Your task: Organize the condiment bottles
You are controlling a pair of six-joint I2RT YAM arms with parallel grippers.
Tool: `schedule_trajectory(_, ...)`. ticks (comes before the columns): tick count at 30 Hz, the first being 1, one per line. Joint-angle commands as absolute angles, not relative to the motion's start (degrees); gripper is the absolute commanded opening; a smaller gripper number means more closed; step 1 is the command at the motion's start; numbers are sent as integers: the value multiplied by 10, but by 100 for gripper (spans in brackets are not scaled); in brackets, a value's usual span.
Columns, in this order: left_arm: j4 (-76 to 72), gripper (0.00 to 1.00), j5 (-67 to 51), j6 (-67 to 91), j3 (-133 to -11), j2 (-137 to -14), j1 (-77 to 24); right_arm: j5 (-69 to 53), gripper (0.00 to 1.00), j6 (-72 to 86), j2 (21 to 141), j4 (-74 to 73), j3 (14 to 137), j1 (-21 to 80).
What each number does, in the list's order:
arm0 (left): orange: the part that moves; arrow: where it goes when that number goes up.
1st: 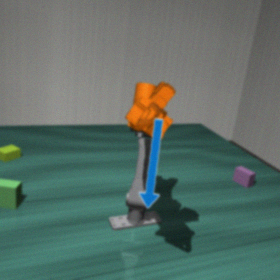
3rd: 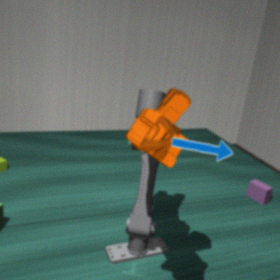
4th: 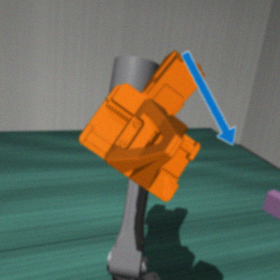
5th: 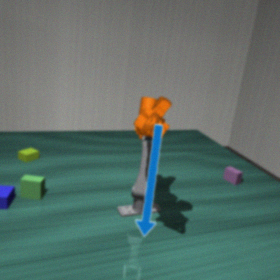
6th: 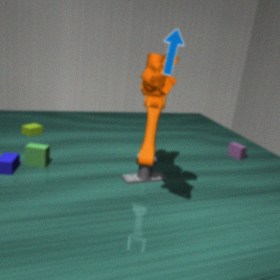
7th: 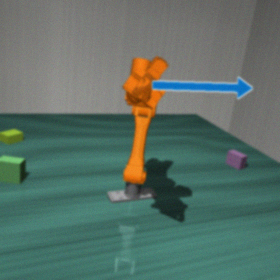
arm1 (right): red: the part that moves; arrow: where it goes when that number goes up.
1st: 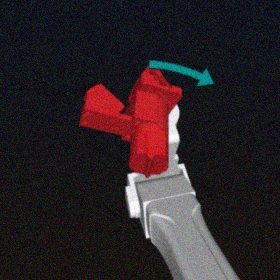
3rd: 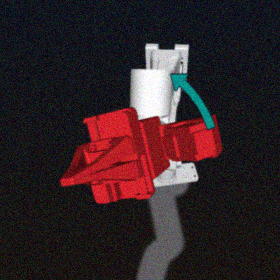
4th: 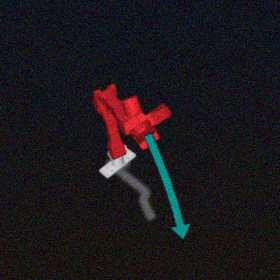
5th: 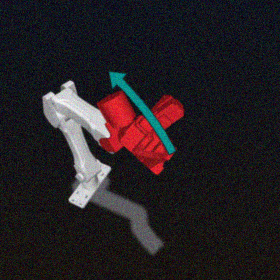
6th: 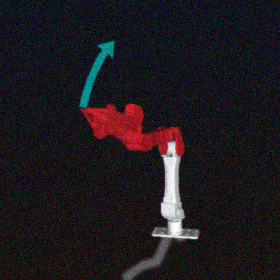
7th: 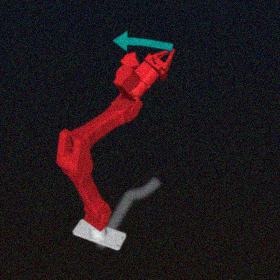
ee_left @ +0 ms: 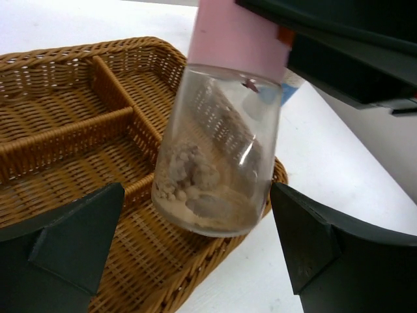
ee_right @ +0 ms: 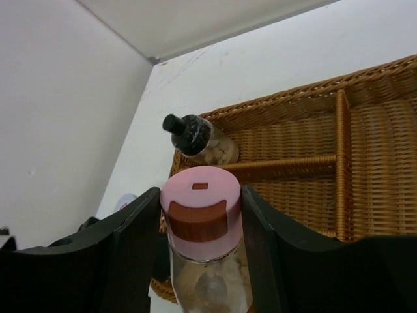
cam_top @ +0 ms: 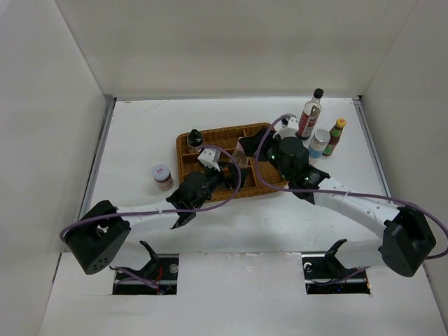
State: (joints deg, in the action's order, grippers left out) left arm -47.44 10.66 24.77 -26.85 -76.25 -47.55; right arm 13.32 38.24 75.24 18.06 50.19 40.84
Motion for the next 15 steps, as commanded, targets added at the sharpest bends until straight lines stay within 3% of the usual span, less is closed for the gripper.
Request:
schedule_trajectory(1,-504,98,143,219,-301,-772,-481,108,35,403,726,213,491,411)
schedule_trajectory(15,-499,93,170,221,-302,-769,-463,95,34,416,692,210,459,401)
